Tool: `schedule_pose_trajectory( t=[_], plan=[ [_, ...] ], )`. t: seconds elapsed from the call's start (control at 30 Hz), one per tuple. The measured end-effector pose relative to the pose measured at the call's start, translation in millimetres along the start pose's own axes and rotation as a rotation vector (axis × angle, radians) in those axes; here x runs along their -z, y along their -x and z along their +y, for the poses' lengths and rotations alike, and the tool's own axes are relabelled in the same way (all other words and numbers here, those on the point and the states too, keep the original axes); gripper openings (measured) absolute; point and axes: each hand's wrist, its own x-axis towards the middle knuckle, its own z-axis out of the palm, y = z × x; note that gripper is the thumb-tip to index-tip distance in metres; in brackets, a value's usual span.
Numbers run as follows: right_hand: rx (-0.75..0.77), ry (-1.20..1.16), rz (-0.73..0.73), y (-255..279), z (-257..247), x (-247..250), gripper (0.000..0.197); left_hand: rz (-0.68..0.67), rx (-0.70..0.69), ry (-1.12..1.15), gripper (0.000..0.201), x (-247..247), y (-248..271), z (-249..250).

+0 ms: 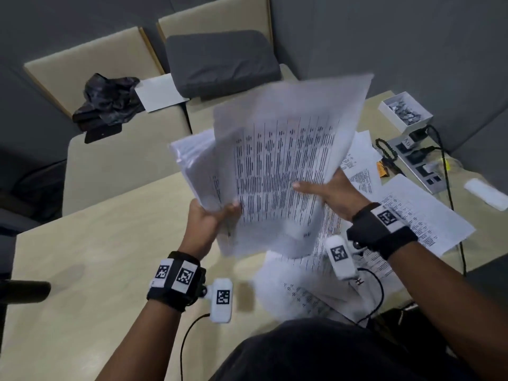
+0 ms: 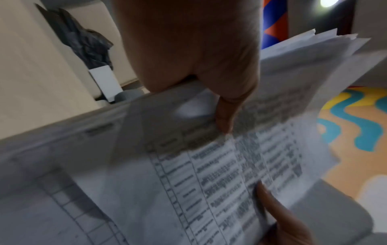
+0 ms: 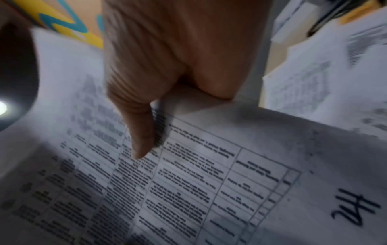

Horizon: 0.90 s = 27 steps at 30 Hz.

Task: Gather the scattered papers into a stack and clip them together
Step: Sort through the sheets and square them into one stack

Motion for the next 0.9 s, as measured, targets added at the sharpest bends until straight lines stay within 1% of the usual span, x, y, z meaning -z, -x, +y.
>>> schedule_pose_trajectory(
  t=[0.07,0.1,0.17,0.27,0.33,0.4,0.47,0.53,0.57,0.6,0.63,0.7,0.73,0.8,0.83,0.87,0.9],
  plan=[
    [0.086,0.055,0.077,2,-17,-5,0.071,-0.002,-0.068,0.052,0.026,-6,-4,15],
    [0.114,0.088,0.109,2,-20,-7,0.074,-0.021,-0.096,0.075,0.031,-9,-6,19],
    [0.149,0.098,0.13,4,-18,-7,0.065,-0.039,-0.098,0.08,0.038,-13,-7,16],
    [0.128,0.104,0.112,9,-2,-7,0.05,-0.008,-0.055,0.016,0.042,-14,-7,2],
    [0.093,0.086,0.107,10,16,-6,0.045,-0.031,-0.073,-0.073,0.045,-16,-3,-5],
    [0.049,0.086,0.115,11,30,-5,0.044,-0.067,-0.106,-0.138,0.044,-19,2,-10],
    [0.011,0.097,0.1,11,42,-5,0.05,-0.047,-0.094,-0.148,0.048,-20,1,-15],
    [-0.019,0.073,0.095,6,55,-6,0.069,-0.037,-0.072,-0.159,0.048,-18,-4,-22],
    [-0.032,0.057,0.104,4,62,-8,0.076,-0.041,-0.071,-0.18,0.047,-17,-6,-25],
    [-0.046,0.041,0.112,1,68,-10,0.077,-0.04,-0.065,-0.207,0.047,-18,-7,-27],
    [-0.05,0.035,0.121,-1,73,-12,0.073,-0.035,-0.062,-0.224,0.044,-20,-6,-28],
    [-0.034,0.051,0.125,-4,76,-13,0.052,0.004,-0.095,-0.261,0.036,-22,-9,-32],
    [-0.03,0.072,0.118,-7,76,-12,0.043,0.032,-0.119,-0.296,0.028,-21,-14,-33],
    [-0.03,0.141,0.103,-11,79,-2,0.036,0.084,-0.13,-0.375,0.013,-14,-23,-39],
    [-0.031,0.187,0.122,-13,83,6,0.037,0.113,-0.142,-0.43,0.021,-7,-28,-43],
    [-0.035,0.237,0.175,-15,90,15,0.039,0.131,-0.148,-0.496,0.031,1,-32,-46],
    [-0.063,0.288,0.265,-17,98,27,0.041,0.14,-0.155,-0.533,0.035,8,-36,-48]
  ],
)
